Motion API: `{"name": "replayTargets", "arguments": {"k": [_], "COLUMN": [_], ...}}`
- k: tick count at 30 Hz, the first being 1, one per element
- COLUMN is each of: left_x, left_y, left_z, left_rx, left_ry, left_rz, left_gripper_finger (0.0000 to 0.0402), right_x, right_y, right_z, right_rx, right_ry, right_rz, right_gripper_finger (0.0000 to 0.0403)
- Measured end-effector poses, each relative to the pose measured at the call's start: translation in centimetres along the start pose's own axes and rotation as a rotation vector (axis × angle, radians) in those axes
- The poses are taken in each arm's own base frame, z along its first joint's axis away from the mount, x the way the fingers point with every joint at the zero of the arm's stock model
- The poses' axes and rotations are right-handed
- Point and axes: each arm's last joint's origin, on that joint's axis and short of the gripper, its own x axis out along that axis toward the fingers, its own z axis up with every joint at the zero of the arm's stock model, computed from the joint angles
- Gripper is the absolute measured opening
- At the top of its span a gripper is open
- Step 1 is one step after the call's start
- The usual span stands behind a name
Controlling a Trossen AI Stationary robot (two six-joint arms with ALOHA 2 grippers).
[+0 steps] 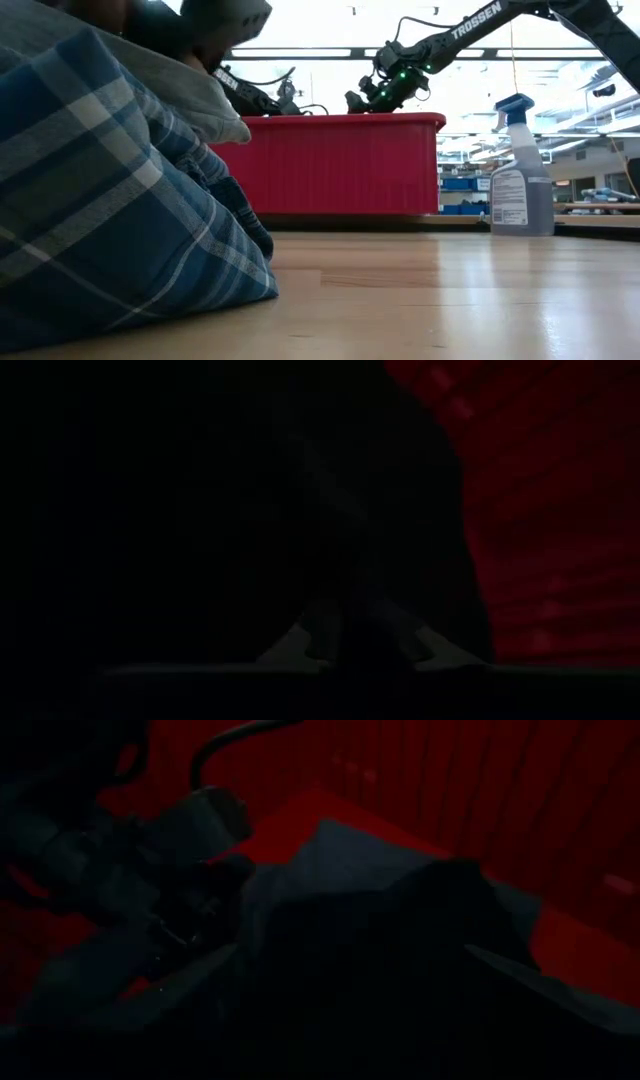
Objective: Sort clothes
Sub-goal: Remove the black pants from the red bin
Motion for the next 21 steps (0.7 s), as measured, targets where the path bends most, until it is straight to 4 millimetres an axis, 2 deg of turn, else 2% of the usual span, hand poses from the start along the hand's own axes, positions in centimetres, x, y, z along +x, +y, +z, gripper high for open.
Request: {"name": "replayTargets", "arguments": {"k": [3, 6, 9, 12, 16, 21], "left_x": [-0.7, -2.0, -3.4, -3.8, -3.4, -2.7], "left_y": [0.2, -0.2, -0.7, -0.6, -0.2, 0.9], "left_z": [0.1, 0.7, 1.8, 2.5, 2.9, 2.9], "left_rx": [0.011, 0.035, 0.062, 0.095, 0.102, 0.122], "left_ry": [0.01, -0.001, -0.055, -0.128, -0.186, -0.236], "left_rz": [0.009, 0.012, 0.006, 0.052, 0.108, 0.206], "left_gripper_finger": [0.0075, 0.0132, 0.0194, 0.0239, 0.0255, 0.024], "right_x": [0.0, 0.0, 0.0, 0.0, 0.0, 0.1], "right_y": [0.0, 0.0, 0.0, 0.1, 0.2, 0.9], "right_z": [0.0, 0.0, 0.0, 0.0, 0.0, -0.1], "right_rx": [0.0, 0.0, 0.011, 0.029, 0.056, 0.074], "right_ry": [0.001, 0.001, 0.001, 0.002, 0.004, 0.011], "right_rz": [0.0, 0.0, 0.001, 0.002, 0.021, 0.052], "right_gripper_finger": [0.0374, 0.0374, 0.0374, 0.0374, 0.0374, 0.0374]}}
